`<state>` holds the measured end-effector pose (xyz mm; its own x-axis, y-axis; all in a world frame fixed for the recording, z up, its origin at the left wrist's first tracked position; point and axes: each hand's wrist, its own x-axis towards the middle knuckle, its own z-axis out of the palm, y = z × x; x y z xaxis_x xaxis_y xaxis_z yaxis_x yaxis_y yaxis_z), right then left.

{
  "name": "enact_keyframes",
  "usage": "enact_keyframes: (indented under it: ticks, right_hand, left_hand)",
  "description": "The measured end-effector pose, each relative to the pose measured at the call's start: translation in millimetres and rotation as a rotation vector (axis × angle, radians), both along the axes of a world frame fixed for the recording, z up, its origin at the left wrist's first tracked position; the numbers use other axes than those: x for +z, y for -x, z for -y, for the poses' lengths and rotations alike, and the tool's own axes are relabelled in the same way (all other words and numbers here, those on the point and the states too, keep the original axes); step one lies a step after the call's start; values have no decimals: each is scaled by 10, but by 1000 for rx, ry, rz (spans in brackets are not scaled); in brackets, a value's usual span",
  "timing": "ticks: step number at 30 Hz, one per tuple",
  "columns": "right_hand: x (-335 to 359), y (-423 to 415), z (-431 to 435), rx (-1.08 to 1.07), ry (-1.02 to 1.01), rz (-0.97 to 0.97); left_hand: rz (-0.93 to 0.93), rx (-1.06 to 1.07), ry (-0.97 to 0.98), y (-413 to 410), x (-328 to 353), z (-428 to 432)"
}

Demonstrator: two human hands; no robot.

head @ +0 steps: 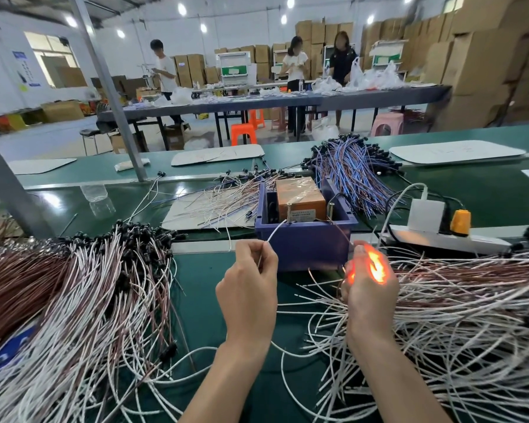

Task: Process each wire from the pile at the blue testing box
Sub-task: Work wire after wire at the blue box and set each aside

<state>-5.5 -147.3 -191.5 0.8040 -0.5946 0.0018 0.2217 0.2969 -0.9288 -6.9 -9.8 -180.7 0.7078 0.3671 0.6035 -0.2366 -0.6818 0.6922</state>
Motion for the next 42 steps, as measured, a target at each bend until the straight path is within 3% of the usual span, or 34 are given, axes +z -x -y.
enact_keyframes:
  ticks: [16,22,29,33,39,42]
  right_hand:
    - [35,65,-11,77,34,36]
    - [148,383,-1,240,392,70]
    - [630,434,770,-48,432,175]
    - [850,382,1401,-247,500,117]
    - [950,512,1857,-413,888,-107]
    - [896,598,1554,-434,1037,32]
  left_hand:
    - [42,-20,46,-48,-34,-102]
    - [-11,-71,274,-66,-139,-221]
    - [-229,-93,432,-117,-213,-256]
    - [-362,-191,446,-104,-188,-237]
    - [-416,-284,462,-99,-107,-328]
    - [-395,-306,343,-92,47,-555]
